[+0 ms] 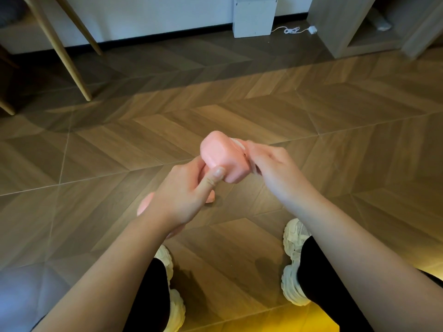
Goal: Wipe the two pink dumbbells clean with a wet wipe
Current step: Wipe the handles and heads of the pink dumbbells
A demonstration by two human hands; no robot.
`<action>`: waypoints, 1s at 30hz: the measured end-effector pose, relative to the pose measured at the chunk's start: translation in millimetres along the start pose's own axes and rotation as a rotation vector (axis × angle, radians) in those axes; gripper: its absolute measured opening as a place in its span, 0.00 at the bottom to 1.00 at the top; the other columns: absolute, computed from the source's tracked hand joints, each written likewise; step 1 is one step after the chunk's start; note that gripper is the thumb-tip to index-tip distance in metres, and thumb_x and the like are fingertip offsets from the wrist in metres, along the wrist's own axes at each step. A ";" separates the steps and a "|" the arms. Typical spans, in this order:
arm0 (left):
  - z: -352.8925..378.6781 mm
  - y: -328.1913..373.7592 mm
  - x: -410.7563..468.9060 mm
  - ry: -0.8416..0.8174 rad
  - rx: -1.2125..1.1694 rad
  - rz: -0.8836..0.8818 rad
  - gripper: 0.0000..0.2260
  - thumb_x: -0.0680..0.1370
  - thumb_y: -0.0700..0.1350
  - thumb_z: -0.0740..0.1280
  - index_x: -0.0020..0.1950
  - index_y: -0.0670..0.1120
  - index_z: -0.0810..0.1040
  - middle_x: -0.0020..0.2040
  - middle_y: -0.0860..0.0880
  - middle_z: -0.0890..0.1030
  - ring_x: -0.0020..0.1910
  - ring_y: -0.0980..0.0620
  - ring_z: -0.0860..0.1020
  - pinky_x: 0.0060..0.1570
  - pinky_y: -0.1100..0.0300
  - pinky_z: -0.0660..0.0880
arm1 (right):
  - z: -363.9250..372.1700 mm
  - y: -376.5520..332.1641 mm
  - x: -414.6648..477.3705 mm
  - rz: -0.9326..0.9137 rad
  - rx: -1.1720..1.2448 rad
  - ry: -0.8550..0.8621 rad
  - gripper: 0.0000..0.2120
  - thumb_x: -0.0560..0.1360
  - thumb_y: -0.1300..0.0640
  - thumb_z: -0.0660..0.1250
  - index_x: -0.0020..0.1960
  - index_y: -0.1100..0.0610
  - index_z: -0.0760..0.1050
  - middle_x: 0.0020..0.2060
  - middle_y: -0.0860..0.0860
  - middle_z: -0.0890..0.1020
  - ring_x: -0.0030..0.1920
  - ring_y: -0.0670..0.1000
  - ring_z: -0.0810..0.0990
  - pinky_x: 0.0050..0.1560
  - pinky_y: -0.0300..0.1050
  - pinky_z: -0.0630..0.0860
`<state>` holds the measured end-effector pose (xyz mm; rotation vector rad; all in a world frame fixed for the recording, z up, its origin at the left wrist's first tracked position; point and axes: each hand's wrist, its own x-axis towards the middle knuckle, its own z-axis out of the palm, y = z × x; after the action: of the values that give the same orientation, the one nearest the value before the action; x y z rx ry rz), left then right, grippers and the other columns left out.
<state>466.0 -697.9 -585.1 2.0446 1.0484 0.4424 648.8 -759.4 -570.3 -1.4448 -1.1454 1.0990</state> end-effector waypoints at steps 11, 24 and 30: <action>-2.1 -10.5 -3.4 -0.281 0.574 0.193 0.23 0.70 0.71 0.64 0.53 0.55 0.67 0.46 0.57 0.78 0.41 0.51 0.78 0.32 0.56 0.65 | -6.2 24.0 -7.2 0.467 -0.004 -0.317 0.34 0.59 0.43 0.78 0.58 0.62 0.80 0.55 0.60 0.84 0.57 0.58 0.82 0.67 0.60 0.72; -8.9 -3.6 -24.5 0.243 0.291 0.127 0.11 0.74 0.48 0.75 0.38 0.45 0.77 0.35 0.50 0.79 0.36 0.52 0.76 0.36 0.57 0.71 | -3.5 31.3 -22.4 0.651 0.505 -0.054 0.17 0.69 0.50 0.73 0.52 0.59 0.77 0.35 0.50 0.86 0.36 0.50 0.86 0.35 0.44 0.82; -9.5 21.3 -9.9 -0.053 -0.911 -0.637 0.17 0.78 0.59 0.66 0.48 0.44 0.77 0.43 0.45 0.78 0.42 0.47 0.76 0.46 0.56 0.74 | 4.3 0.4 -28.3 0.487 0.447 -0.037 0.51 0.58 0.47 0.76 0.67 0.80 0.62 0.39 0.56 0.84 0.38 0.54 0.85 0.49 0.53 0.82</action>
<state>465.6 -708.8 -562.2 0.8641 1.1144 0.4122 640.2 -786.7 -568.9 -1.3716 -0.5212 1.6042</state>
